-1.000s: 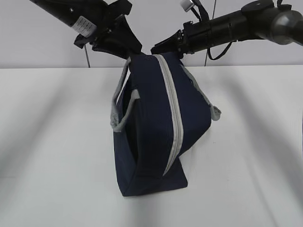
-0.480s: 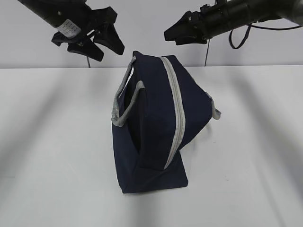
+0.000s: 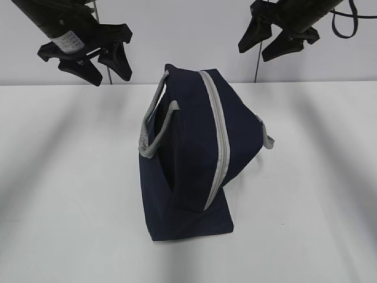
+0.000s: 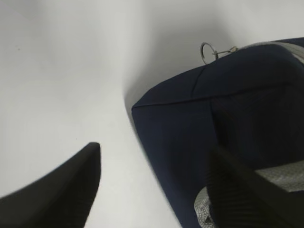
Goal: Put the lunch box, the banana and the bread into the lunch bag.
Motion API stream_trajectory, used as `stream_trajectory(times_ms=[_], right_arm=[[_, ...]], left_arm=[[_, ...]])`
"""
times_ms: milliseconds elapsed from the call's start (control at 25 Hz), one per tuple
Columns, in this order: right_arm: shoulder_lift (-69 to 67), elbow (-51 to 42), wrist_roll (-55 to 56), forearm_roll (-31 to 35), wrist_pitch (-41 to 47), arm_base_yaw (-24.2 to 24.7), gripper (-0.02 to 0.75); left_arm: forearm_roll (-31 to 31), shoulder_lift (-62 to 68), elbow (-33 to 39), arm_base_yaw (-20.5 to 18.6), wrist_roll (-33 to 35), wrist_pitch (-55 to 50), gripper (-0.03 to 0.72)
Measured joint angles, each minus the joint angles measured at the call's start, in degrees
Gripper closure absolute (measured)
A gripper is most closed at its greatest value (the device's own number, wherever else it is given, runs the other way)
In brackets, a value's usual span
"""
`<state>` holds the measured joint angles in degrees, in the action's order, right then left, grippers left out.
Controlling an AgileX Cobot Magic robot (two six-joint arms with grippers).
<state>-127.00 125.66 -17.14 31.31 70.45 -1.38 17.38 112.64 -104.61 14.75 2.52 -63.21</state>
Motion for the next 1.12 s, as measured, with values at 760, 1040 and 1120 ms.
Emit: stream_trajectory(times_ms=[760,1040,1120], right_arm=[[32.1,-27.1,8.7,-14.9,0.6,0.0,0.235],[47.9,-45.7,9.2,-18.9,-2.6,0.0,0.234],[52.1,-50.7,9.2,-19.4,-4.6,0.0,0.234]], left_arm=[[-14.9,-15.5,0.0,6.1,-6.5,-8.4,0.264],[-15.3,-23.8,6.7,6.1,-7.8,-8.6,0.264],[-15.3,-26.7,10.6,6.1,-7.9,-8.6,0.264]])
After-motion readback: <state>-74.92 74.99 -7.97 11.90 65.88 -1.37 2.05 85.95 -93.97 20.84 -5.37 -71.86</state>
